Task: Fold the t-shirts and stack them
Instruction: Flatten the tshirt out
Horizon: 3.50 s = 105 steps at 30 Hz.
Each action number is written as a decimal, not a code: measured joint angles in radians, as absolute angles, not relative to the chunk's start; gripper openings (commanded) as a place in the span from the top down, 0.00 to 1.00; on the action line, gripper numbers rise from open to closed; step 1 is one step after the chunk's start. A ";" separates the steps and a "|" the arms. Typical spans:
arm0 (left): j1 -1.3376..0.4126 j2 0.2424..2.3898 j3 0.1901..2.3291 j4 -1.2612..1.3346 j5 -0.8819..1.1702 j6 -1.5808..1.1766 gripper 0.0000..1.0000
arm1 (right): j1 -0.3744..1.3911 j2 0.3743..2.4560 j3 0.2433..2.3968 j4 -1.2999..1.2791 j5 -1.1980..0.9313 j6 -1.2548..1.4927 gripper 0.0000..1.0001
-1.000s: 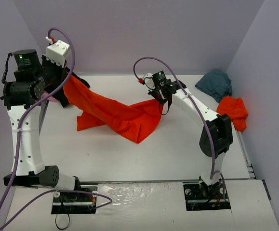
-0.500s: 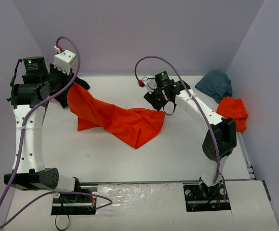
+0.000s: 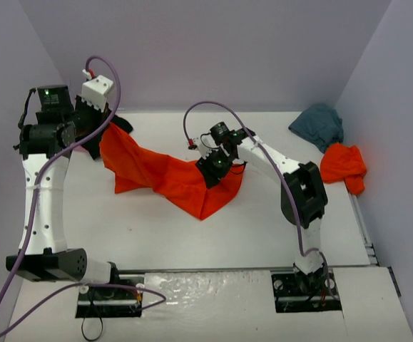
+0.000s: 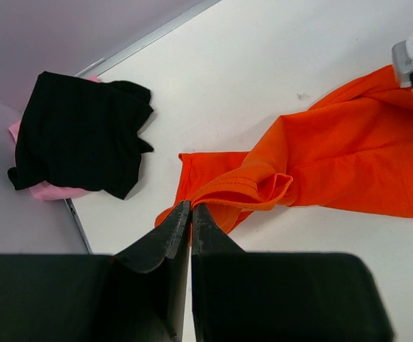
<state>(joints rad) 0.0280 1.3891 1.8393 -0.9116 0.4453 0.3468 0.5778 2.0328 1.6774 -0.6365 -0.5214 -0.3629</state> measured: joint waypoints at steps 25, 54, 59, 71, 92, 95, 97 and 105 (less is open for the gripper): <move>0.026 1.395 1.837 -0.908 0.440 0.366 1.00 | 0.598 2.289 1.869 -0.756 -0.668 -0.371 0.44; 0.025 1.401 1.836 -0.908 0.430 0.372 1.00 | 0.581 2.418 2.084 -0.791 -0.556 -0.420 0.46; 0.025 1.404 1.834 -0.908 0.422 0.380 1.00 | 0.570 2.437 2.105 -0.802 -0.591 -0.436 0.49; 0.021 1.427 1.831 -0.908 0.421 0.382 1.00 | 0.574 2.400 2.030 -0.818 -0.642 -0.468 0.49; 0.020 1.425 1.818 -0.907 0.421 0.382 1.00 | 0.593 2.326 1.983 -0.841 -0.617 -0.465 0.49; 0.020 1.425 1.817 -0.907 0.421 0.382 1.00 | 0.597 2.324 1.981 -0.841 -0.618 -0.464 0.49; 0.020 1.425 1.816 -0.907 0.421 0.382 1.00 | 0.600 2.324 1.974 -0.842 -0.618 -0.464 0.50; 0.020 1.424 1.806 -0.908 0.421 0.383 1.00 | 0.611 2.324 1.971 -0.845 -0.636 -0.464 0.51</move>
